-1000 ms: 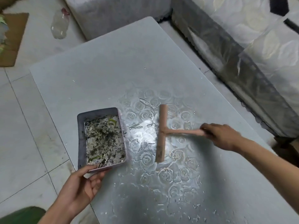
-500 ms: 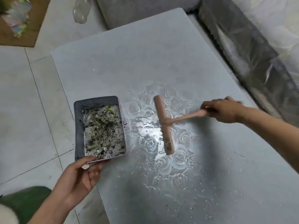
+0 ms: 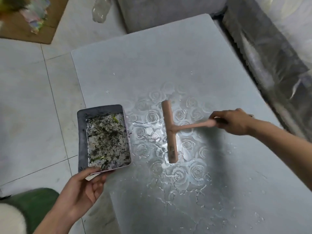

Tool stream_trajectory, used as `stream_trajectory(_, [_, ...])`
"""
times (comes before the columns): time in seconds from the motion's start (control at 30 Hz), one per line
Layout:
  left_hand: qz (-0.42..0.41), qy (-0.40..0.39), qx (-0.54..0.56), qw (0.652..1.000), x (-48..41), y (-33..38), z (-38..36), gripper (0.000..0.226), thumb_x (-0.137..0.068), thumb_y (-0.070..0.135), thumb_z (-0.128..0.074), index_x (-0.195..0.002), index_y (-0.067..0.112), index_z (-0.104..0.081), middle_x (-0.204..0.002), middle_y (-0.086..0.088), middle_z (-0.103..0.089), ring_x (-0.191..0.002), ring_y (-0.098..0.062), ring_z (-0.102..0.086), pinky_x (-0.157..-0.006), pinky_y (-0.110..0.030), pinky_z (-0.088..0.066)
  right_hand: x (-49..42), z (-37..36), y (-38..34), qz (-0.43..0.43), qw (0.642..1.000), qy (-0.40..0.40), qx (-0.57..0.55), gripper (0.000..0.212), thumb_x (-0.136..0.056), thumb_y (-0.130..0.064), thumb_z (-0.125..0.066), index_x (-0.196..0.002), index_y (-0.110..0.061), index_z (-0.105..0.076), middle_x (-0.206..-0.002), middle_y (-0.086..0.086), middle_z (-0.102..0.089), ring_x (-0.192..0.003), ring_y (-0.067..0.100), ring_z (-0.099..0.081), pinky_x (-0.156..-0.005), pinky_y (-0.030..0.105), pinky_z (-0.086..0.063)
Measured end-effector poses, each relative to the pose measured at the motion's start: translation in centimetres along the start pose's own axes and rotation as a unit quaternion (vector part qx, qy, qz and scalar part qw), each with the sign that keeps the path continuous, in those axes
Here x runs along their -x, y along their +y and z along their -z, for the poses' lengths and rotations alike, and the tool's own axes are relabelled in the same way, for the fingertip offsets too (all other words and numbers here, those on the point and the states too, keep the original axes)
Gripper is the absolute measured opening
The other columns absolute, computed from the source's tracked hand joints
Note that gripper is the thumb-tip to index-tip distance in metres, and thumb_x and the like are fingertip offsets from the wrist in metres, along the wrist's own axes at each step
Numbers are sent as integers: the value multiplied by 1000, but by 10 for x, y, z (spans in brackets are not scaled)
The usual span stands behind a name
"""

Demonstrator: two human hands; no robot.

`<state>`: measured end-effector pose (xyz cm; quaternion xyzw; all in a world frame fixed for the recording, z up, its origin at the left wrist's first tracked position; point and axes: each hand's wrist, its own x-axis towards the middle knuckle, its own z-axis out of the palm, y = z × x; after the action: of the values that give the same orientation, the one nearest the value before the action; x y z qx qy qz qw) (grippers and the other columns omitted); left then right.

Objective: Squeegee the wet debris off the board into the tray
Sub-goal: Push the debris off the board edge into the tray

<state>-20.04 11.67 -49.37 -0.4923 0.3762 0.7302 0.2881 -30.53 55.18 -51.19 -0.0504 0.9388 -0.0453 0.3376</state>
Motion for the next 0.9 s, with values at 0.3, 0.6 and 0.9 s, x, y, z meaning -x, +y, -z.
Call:
stream_trajectory(0.3, [-18,12,9,1000,-2,24,30,10,-81,7,-49,-90,5,-53,-103,-29,-64,-38,-11,-53,-38,-16,-47,34,33,69,-79,997,0,28,16,-88,-45,-59,-103,-43,-59,-70,-25,-60,-62,-5,-55,-67,25,-39])
stream_trajectory(0.6, [-17,-4,36,999,-10,37,63,16,-91,8,-43,-102,4,-54,-99,-29,-68,-40,-11,-55,-40,-17,-49,11,-18,-40,35,999,17,-25,25,-95,-28,-53,-119,-36,-54,-105,-11,-65,-99,16,-59,-88,33,-36])
stream_trajectory(0.9, [-11,36,38,999,-27,64,112,26,-67,7,-54,-93,3,-53,-68,-16,-68,-43,-11,-61,-42,-16,-51,69,-23,-34,-107,994,-17,-31,18,-95,-41,-51,-112,-38,-55,-86,-14,-64,-76,10,-53,-85,32,-40])
